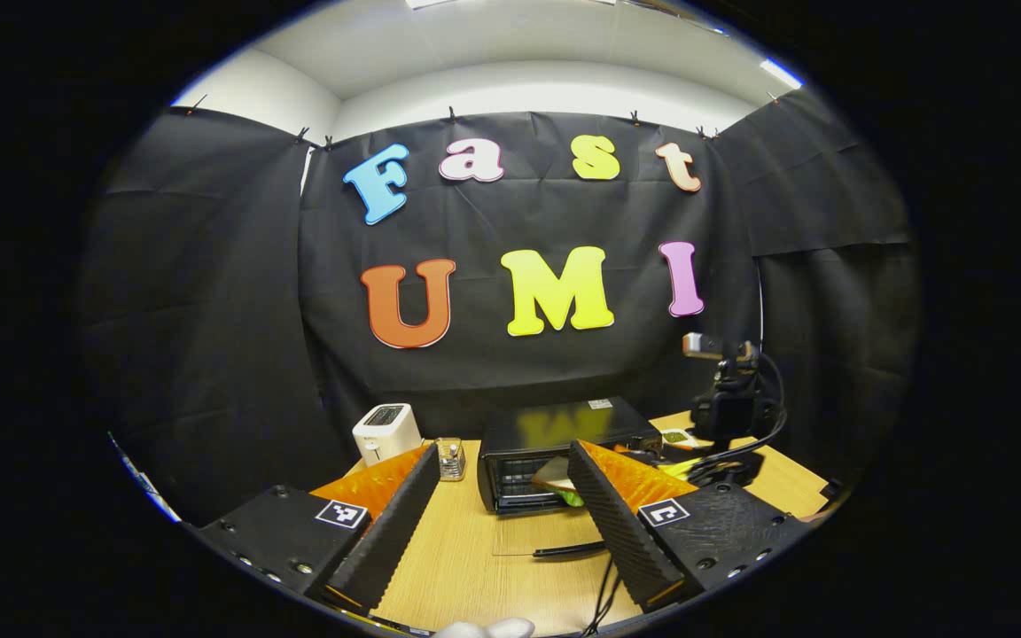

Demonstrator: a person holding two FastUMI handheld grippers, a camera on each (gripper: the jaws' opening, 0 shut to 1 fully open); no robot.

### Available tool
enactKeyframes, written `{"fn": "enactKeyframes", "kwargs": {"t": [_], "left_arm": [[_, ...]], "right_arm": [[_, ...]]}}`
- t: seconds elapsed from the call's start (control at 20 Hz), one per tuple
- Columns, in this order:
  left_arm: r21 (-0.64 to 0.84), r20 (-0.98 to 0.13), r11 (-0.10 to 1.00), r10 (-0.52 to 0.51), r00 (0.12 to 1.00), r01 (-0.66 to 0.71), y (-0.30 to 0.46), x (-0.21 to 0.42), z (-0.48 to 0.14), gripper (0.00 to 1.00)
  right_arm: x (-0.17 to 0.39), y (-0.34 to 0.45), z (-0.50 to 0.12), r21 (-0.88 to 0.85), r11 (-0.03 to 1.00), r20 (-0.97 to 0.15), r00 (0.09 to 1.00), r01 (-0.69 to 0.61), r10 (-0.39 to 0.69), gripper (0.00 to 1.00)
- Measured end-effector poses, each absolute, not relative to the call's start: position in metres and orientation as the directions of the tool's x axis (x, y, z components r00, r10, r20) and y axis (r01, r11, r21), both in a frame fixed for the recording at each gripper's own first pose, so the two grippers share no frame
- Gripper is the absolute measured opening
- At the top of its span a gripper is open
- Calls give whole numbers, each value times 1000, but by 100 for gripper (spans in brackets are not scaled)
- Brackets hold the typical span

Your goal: Open the electric oven with the left hand, put the food in, and close the electric oven.

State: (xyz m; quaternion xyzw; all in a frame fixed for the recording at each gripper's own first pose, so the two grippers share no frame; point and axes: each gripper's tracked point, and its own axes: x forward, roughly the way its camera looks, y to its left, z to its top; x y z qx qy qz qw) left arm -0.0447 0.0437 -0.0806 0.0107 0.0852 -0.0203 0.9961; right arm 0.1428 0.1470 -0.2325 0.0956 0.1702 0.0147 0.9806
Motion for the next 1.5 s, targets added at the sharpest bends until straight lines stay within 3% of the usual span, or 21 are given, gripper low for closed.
{"fn": "enactKeyframes", "kwargs": {"t": [0.1, 0.2, 0.25, 0.3, 0.45, 0.5, 0.7, 1.05, 1.1, 1.15, 1.2, 1.35, 1.4, 1.45, 1.5], "left_arm": [[17, -162, 999, -35, 986, 38, 41, -44, -79, 95], [18, -150, 999, -30, 988, 34, 38, -42, -73, 95], [21, -142, 999, -27, 990, 30, 37, -41, -71, 95], [26, -136, 999, -28, 990, 31, 33, -41, -69, 95], [31, -119, 999, -29, 992, 32, 22, -40, -65, 95], [26, -112, 999, -33, 993, 37, 16, -38, -63, 95], [26, -118, 998, -47, 992, 50, -8, -33, -72, 95], [12, -231, 998, -60, 971, 65, -44, -30, -154, 95], [24, -258, 998, -47, 965, 55, -46, -29, -169, 95], [32, -286, 998, -39, 957, 51, -48, -30, -185, 96], [45, -300, 998, -33, 953, 49, -51, -28, -199, 96], [36, -389, 998, -37, 921, 56, -61, -27, -253, 95], [25, -412, 998, -39, 910, 54, -65, -26, -268, 96], [25, -440, 998, -35, 897, 51, -66, -25, -284, 96], [20, -464, 999, -35, 885, 49, -66, -24, -301, 96]], "right_arm": [[124, 122, -199, 141, 990, -282, 958, -7, 47, 94], [103, 98, -168, 119, 993, -242, 970, -7, 35, 94], [92, 85, -152, 108, 994, -225, 974, -1, 26, 100], [83, 73, -136, 95, 996, -201, 979, 1, 18, 94], [54, 34, -98, 43, 999, -142, 990, 18, -11, 94], [46, 22, -86, 30, 999, -120, 992, 26, -22, 100], [18, -21, -58, 10, 999, -79, 996, 53, -52, 94], [2, -71, -40, -20, 998, -48, 997, 66, -67, 94], [2, -74, -39, -21, 998, -49, 997, 59, -60, 100], [2, -77, -39, -25, 998, -51, 997, 52, -54, 95], [3, -80, -40, -30, 998, -54, 997, 47, -49, 100], [6, -85, -45, -28, 999, -76, 996, 36, -38, 100], [8, -86, -46, -22, 999, -80, 996, 34, -36, 95], [10, -87, -49, -20, 999, -89, 995, 32, -34, 100], [10, -87, -52, -21, 999, -103, 994, 30, -32, 95]]}}
